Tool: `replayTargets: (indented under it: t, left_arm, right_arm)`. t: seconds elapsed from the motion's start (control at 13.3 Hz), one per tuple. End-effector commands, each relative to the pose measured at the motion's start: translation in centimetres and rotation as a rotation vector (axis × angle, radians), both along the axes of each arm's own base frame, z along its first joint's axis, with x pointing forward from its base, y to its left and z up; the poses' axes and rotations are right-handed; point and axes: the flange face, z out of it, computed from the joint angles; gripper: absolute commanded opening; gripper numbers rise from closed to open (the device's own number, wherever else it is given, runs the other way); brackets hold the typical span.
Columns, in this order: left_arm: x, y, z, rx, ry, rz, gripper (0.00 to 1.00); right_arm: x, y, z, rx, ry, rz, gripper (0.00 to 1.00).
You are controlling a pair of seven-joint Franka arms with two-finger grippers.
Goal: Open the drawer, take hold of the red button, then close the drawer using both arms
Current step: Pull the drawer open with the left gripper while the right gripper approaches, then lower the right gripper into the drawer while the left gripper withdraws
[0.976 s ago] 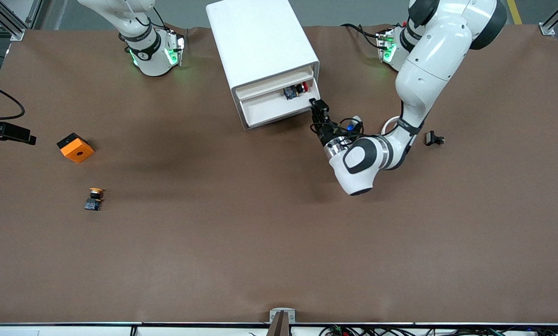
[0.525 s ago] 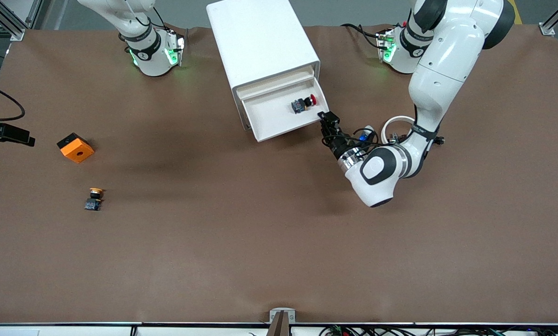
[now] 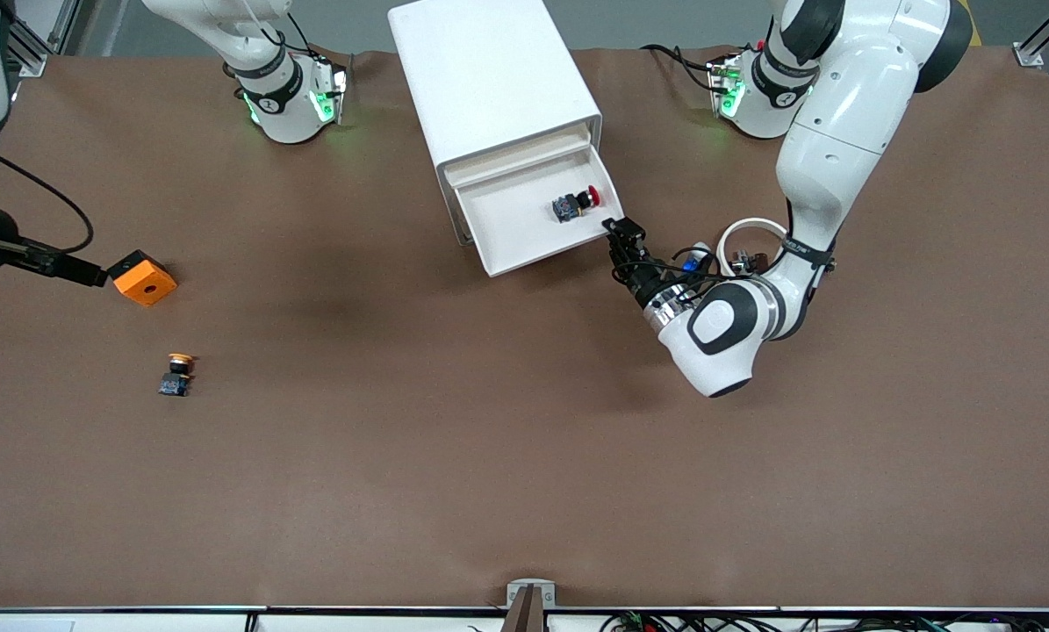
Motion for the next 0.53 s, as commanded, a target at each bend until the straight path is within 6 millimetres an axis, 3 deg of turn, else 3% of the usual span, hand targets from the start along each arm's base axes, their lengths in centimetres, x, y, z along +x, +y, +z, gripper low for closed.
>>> replayTargets:
  t: [0.0,0.23,0.45]
  left_arm:
    - [2.0,1.8,0.0,0.000,-0.037,0.024,0.10]
    - [2.1,2.2,-0.3,0.002,-0.033,0.029,0.11]
    - [2.5,2.4,-0.4,0.004,-0.047,0.050,0.30]
  right_arm:
    - [-1.4,5.1,2.2,0.005,0.004,-0.156,1.00]
    - [-2.8,10.9,4.0,0.007,0.018,-0.335,1.00]
    - [-4.3,17.3,4.9,-0.026,0.017,-0.449,1.00]
